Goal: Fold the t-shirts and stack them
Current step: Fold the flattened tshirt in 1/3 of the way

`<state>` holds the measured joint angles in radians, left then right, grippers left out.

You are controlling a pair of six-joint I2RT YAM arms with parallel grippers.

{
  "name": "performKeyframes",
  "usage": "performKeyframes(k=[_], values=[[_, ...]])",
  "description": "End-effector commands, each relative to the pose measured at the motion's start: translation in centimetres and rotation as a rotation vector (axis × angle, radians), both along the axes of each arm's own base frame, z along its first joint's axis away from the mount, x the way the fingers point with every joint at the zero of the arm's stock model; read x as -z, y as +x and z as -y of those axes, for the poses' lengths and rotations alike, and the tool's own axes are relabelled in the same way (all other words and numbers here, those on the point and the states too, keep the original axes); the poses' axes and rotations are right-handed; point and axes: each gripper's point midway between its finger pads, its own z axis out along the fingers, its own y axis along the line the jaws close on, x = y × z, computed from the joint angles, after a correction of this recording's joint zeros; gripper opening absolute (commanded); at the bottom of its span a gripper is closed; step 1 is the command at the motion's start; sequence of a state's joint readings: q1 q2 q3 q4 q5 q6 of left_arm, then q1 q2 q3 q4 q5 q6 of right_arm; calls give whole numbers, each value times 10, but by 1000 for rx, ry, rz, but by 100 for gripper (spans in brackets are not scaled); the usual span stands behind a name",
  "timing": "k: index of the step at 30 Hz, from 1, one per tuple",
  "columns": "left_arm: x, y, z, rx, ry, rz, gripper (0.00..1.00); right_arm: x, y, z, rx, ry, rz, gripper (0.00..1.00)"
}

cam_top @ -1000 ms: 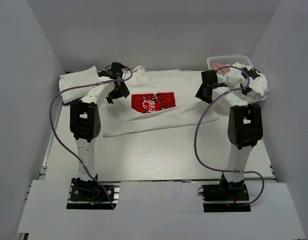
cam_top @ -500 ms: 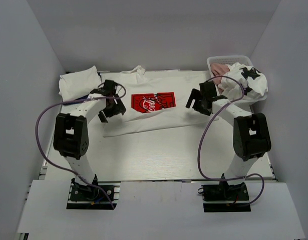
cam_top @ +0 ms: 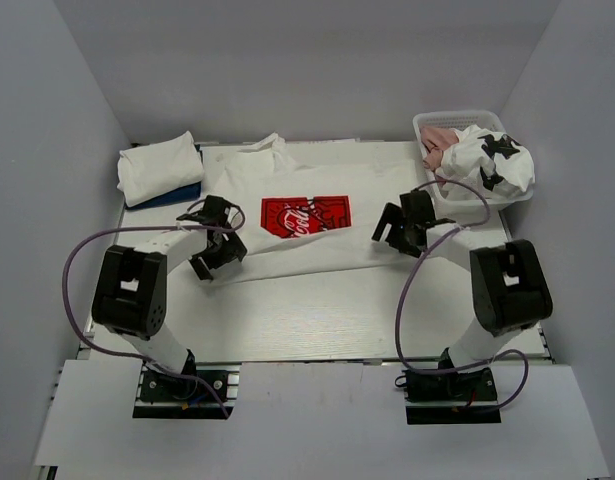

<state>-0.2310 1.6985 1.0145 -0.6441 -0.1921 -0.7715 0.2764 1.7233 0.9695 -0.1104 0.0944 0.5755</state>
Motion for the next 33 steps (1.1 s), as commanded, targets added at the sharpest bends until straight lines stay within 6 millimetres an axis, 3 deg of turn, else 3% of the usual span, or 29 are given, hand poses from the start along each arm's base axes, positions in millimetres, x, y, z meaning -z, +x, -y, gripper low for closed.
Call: performKeyframes(k=[1,2,5,6,7,8,11,15,16,19,21,27,33], values=[[18,-64,-13,-57,5,-127,100,24,-75,12,23,-29,-160,90],[25,-83,-16,-74,8,-156,100,34,-99,15,18,-43,-213,90],[22,-106,-17,-85,3,-163,100,25,-129,12,-23,-23,-190,90],[9,-110,-16,-103,-10,-136,100,38,-153,14,-57,-32,-228,90],[2,-112,-16,-103,-13,-124,100,19,-148,7,-77,6,-149,90],[-7,-111,-10,-96,-50,-106,100,14,-152,1,-104,29,-139,90],[-47,-91,0,-24,-116,54,100,-17,-144,-11,-167,76,-11,90],[-81,-68,15,41,-186,204,100,-56,-120,-21,-206,105,164,90],[-82,-66,20,51,-208,211,100,-61,-121,-28,-240,140,177,90],[-79,-54,34,105,-254,203,100,-60,-117,-38,-281,180,197,90],[-65,-52,39,115,-253,152,100,-58,-118,-41,-292,187,184,90],[-46,-39,57,162,-251,105,94,-31,-117,-42,-310,156,84,90],[-25,-35,58,144,-211,61,79,-26,-118,-43,-318,160,69,90]])
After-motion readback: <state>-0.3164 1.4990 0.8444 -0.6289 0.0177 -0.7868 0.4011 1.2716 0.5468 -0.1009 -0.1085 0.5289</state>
